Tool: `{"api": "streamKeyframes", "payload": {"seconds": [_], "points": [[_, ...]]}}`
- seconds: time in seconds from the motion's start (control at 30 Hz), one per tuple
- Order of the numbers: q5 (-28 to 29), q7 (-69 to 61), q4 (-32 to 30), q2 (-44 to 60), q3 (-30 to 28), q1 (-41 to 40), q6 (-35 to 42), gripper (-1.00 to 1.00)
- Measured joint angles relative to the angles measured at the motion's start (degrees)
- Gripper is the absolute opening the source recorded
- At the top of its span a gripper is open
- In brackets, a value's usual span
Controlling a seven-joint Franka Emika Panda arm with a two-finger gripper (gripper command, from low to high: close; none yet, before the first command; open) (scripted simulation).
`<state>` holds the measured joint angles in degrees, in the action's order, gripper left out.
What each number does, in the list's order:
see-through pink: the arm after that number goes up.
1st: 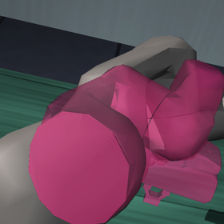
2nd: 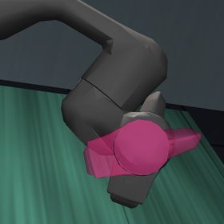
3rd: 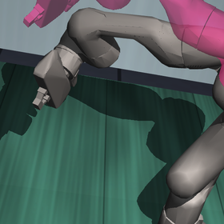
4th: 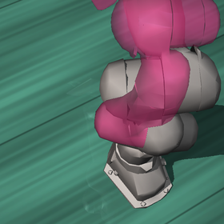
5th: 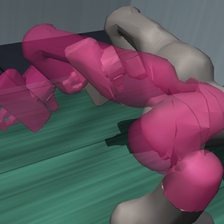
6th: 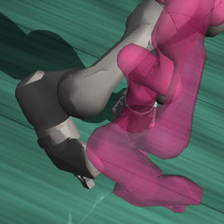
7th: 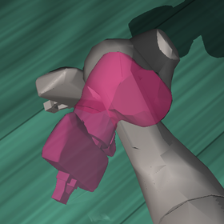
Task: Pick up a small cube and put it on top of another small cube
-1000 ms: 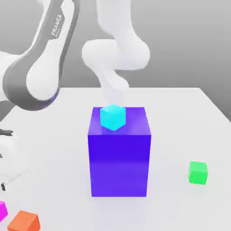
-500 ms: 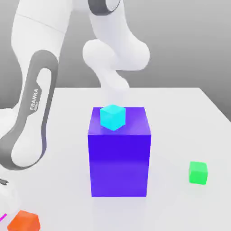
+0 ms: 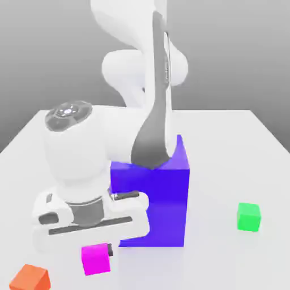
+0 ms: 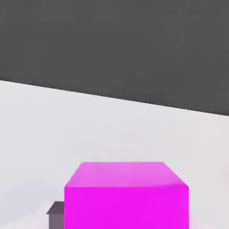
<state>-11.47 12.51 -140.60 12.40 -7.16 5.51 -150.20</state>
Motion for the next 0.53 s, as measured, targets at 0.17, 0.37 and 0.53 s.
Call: {"api": "streamKeyframes", "payload": {"seconds": [0.17, 0.37, 0.53], "points": [[4.1, -3.1, -8.4, -7.7, 8.1, 9.1, -1.7, -1.00], [12.6, -4.3, -14.4, -8.1, 15.8, 27.0, -8.8, -1.00], [14.9, -3.1, -14.5, -4.4, 14.6, 27.9, -12.7, 1.00]]}}
